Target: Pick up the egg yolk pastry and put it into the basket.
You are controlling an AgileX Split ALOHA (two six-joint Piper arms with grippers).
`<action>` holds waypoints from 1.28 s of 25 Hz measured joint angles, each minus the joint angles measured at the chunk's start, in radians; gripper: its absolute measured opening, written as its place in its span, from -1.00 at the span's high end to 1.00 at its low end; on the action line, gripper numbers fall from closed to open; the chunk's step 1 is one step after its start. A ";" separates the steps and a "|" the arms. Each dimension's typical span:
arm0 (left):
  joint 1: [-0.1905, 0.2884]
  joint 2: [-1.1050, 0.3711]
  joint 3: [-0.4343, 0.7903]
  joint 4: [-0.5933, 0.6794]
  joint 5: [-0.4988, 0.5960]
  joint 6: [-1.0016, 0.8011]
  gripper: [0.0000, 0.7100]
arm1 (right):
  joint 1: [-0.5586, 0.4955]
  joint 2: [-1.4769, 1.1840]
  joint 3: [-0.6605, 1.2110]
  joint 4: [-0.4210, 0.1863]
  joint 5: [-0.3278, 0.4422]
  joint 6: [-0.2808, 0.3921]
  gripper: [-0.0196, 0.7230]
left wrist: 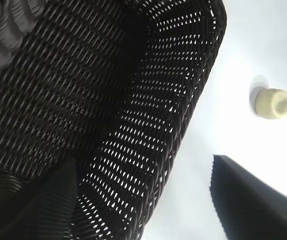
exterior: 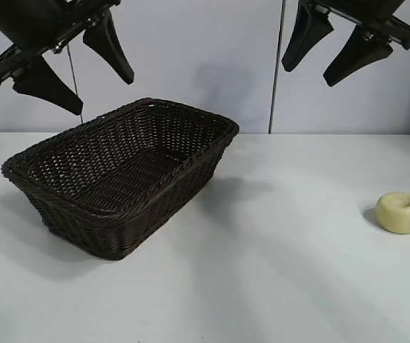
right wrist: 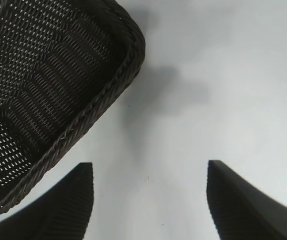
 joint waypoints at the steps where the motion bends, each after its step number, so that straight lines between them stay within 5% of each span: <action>1: 0.000 -0.001 0.000 0.000 0.001 0.000 -0.52 | 0.000 0.000 0.000 0.000 0.000 0.000 -0.33; 10: 0.000 -0.109 0.000 0.009 0.121 -0.178 -0.52 | 0.000 0.000 0.000 -0.011 0.017 0.000 -0.33; 18: -0.001 -0.182 0.109 0.171 0.177 -0.451 -0.52 | 0.000 0.000 0.000 -0.015 0.024 0.000 -0.33; 32: -0.001 -0.209 0.369 0.191 -0.139 -0.778 -0.52 | 0.000 0.000 0.000 -0.014 0.025 0.009 -0.33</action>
